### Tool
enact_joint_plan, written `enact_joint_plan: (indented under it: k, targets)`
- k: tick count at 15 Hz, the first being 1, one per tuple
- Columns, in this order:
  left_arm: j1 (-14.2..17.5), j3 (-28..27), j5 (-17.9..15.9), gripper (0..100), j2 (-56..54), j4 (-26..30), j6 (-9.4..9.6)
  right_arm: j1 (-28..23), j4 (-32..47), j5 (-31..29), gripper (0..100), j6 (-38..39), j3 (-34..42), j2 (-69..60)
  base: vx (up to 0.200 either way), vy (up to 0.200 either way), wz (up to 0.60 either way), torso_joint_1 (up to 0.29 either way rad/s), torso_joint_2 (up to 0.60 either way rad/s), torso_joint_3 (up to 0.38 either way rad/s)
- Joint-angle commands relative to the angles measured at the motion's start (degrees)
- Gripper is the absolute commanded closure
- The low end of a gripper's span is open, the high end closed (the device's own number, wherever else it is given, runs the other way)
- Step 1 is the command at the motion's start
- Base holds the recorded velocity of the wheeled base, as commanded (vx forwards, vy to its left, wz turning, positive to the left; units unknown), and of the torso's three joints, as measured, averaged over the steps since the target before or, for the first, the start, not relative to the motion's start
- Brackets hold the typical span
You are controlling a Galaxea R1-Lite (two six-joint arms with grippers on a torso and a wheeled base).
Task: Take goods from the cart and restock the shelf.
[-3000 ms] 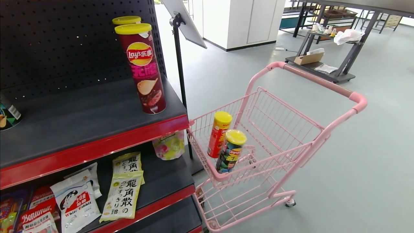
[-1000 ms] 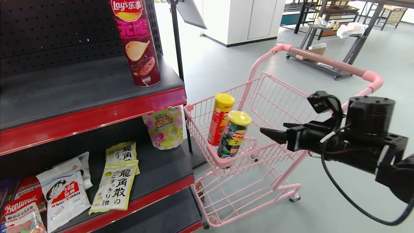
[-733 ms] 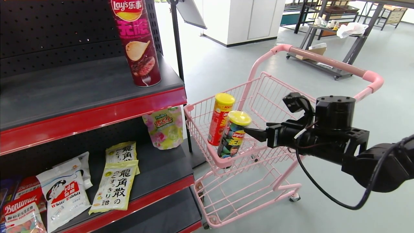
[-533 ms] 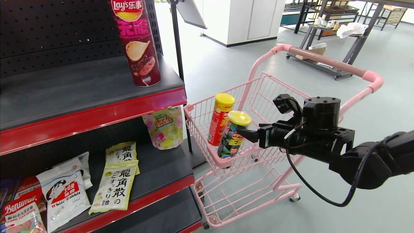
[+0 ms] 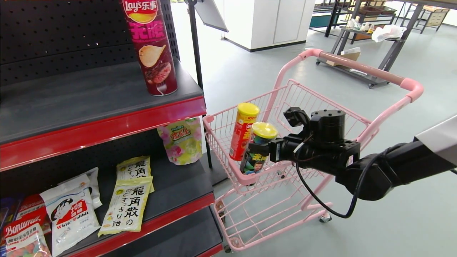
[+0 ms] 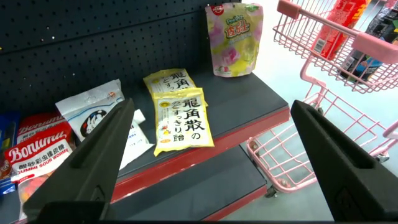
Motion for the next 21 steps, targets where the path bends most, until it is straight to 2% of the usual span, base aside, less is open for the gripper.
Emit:
enact_joint_plan:
  k: [1, 10, 11, 16, 18, 21]
  targets:
    - [0.01, 0.01, -0.02, 0, 0.05, -0.01, 0.01, -0.19, 0.02, -1.04, 0, 0.47, -1.75, 2.78, 0.0, 0.0, 0.0, 0.0, 0.0, 0.0]
    - [0.01, 0.01, -0.02, 0, 0.05, -0.01, 0.01, 2.44, 0.02, -1.21, 0, 3.99, -6.32, 7.09, 0.0, 0.0, 0.0, 0.0, 0.0, 0.0]
    - [0.01, 0.01, -0.02, 0, 0.05, -0.01, 0.01, 2.8, -0.07, -1.39, 100, 4.25, -6.76, 7.53, 0.0, 0.0, 0.0, 0.0, 0.0, 0.0]
    - [0.01, 0.01, -0.02, 0, 0.05, -0.01, 0.01, 2.97, 0.02, -1.65, 100, 4.34, -4.3, 5.59, 0.0, 0.0, 0.0, 0.0, 0.0, 0.0]
    - [0.01, 0.01, -0.02, 0, 0.05, -0.01, -0.08, 2.8, 0.02, -1.74, 100, 3.2, 0.01, -1.35, 0.0, 0.0, 0.0, 0.0, 0.0, 0.0]
    - [0.01, 0.01, -0.02, 0, 0.05, -0.01, -0.08, 0.95, 1.16, -2.36, 100, 0.03, -2.01, -10.4, 0.0, 0.0, 0.0, 0.0, 0.0, 0.0]
